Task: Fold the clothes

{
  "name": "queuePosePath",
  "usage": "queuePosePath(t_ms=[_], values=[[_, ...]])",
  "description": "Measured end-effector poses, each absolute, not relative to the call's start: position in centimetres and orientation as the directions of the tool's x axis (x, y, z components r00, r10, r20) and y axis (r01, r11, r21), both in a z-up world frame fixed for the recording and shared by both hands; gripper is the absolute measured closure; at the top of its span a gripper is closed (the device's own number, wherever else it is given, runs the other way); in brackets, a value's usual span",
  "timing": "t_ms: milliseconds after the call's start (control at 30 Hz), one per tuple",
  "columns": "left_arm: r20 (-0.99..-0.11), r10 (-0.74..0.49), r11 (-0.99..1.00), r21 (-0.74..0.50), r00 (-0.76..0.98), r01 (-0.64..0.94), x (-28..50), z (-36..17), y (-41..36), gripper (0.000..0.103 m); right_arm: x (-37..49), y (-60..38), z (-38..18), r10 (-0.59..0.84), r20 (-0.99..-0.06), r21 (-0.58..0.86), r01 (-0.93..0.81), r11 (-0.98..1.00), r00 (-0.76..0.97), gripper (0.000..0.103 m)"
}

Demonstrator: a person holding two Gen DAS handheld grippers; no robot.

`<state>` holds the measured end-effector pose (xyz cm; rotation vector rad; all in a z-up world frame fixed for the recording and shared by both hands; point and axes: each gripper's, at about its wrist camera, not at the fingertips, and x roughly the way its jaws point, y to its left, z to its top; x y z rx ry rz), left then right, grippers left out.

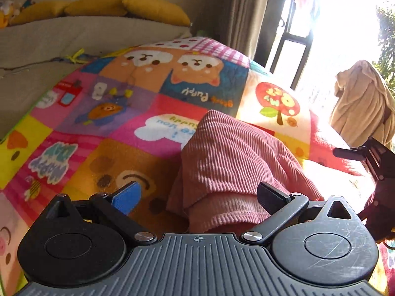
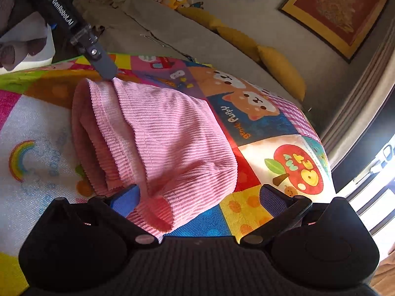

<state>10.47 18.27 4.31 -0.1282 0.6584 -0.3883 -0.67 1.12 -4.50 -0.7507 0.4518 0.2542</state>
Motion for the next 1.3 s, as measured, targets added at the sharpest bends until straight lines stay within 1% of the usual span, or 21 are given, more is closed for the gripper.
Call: queuePosePath(t_ms=[67, 100, 133, 167, 200, 233, 267, 300, 333, 400, 533, 600, 733, 800, 867, 967, 1100, 1200, 1233, 1300], values=[[-0.578, -0.380, 0.925, -0.251, 0.722, 0.286, 11.6, 4.0, 17.6, 0.001, -0.1, 1.8, -5.6, 0.002, -0.437, -0.656, -0.321, 0.683, 0.899, 0.000], [-0.591, -0.360, 0.933, -0.239, 0.722, 0.269, 12.3, 3.6, 17.3, 0.001, 0.0, 2.0, -6.0, -0.028, -0.398, -0.684, -0.277, 0.675, 0.917, 0.000], [-0.606, -0.336, 0.942, -0.219, 0.721, 0.255, 12.8, 3.1, 17.0, 0.001, 0.0, 2.1, -6.1, -0.053, -0.349, -0.706, -0.225, 0.672, 0.936, 0.000], [-0.621, -0.317, 0.948, -0.201, 0.716, 0.246, 13.1, 2.5, 16.8, 0.001, -0.4, 2.0, -5.8, -0.073, -0.280, -0.722, -0.160, 0.673, 0.957, 0.000], [-0.629, -0.314, 0.949, -0.200, 0.711, 0.243, 13.1, 2.1, 17.0, 0.001, -1.0, 1.7, -5.4, -0.087, -0.197, -0.732, -0.087, 0.676, 0.977, 0.000], [-0.635, -0.317, 0.948, -0.206, 0.705, 0.241, 13.1, 1.8, 17.2, 0.001, -1.8, 1.4, -4.9, -0.094, -0.137, -0.732, -0.037, 0.681, 0.986, 0.000], [-0.640, -0.320, 0.947, -0.211, 0.699, 0.240, 13.0, 1.5, 17.4, 0.001, -2.5, 1.0, -4.4, -0.097, -0.095, -0.726, -0.002, 0.688, 0.991, 0.000], [-0.644, -0.320, 0.947, -0.212, 0.695, 0.240, 12.8, 1.3, 17.6, 0.000, -3.2, 0.5, -4.0, -0.099, -0.072, -0.716, 0.017, 0.698, 0.992, 0.000], [-0.647, -0.319, 0.948, -0.209, 0.692, 0.241, 12.6, 1.2, 17.8, 0.000, -3.8, 0.1, -3.9, -0.097, -0.086, -0.711, 0.007, 0.703, 0.992, 0.000], [-0.660, -0.309, 0.950, -0.191, 0.685, 0.245, 12.0, 0.9, 18.2, 0.000, -4.8, -0.6, -4.3, -0.084, -0.148, -0.714, -0.048, 0.698, 0.985, 0.000], [-0.692, -0.277, 0.955, -0.119, 0.667, 0.273, 10.6, 0.6, 18.8, 0.000, -6.4, -1.4, -4.9, 0.002, -0.306, -0.675, -0.218, 0.705, 0.952, 0.000], [-0.697, -0.288, 0.947, -0.108, 0.657, 0.302, 10.0, 0.6, 19.1, 0.001, -6.4, -1.1, -4.1, 0.067, -0.371, -0.620, -0.300, 0.725, 0.926, 0.000], [-0.675, -0.383, 0.914, -0.175, 0.631, 0.367, 9.4, 0.6, 18.9, 0.001, -4.3, 1.1, -2.7, 0.227, -0.525, -0.451, -0.494, 0.743, 0.820, 0.000], [-0.675, -0.378, 0.915, -0.171, 0.633, 0.364, 9.6, 0.4, 18.4, 0.001, -2.5, 2.4, -2.7, 0.275, -0.581, -0.358, -0.544, 0.759, 0.766, 0.000], [-0.678, -0.368, 0.920, -0.167, 0.637, 0.353, 9.9, 0.0, 18.0, 0.001, -0.9, 3.5, -3.3, 0.281, -0.606, -0.322, -0.553, 0.768, 0.744, 0.000], [-0.669, -0.363, 0.921, -0.154, 0.648, 0.358, 9.8, -0.3, 17.8, 0.000, 1.4, 4.0, -4.9, 0.217, -0.613, -0.359, -0.512, 0.780, 0.760, 0.000], [-0.672, -0.346, 0.924, -0.121, 0.655, 0.363, 9.5, -0.5, 17.3, 0.000, 4.1, 2.3, -5.5, 0.096, -0.573, -0.417, -0.390, 0.821, 0.814, 0.000], [-0.674, -0.331, 0.925, -0.095, 0.660, 0.367, 9.3, -0.5, 16.9, 0.000, 6.0, -0.1, -5.7, -0.008, -0.556, -0.415, -0.269, 0.869, 0.831, 0.000], [-0.675, -0.326, 0.926, -0.087, 0.662, 0.368, 9.3, -0.6, 16.7, 0.000, 6.2, -0.7, -5.7, -0.006, -0.567, -0.390, -0.262, 0.883, 0.824, 0.000], [-0.678, -0.314, 0.927, -0.067, 0.664, 0.369, 9.1, -0.6, 16.5, 0.000, 5.7, -1.6, -5.7, 0.042, -0.595, -0.327, -0.289, 0.900, 0.803, 0.000]])
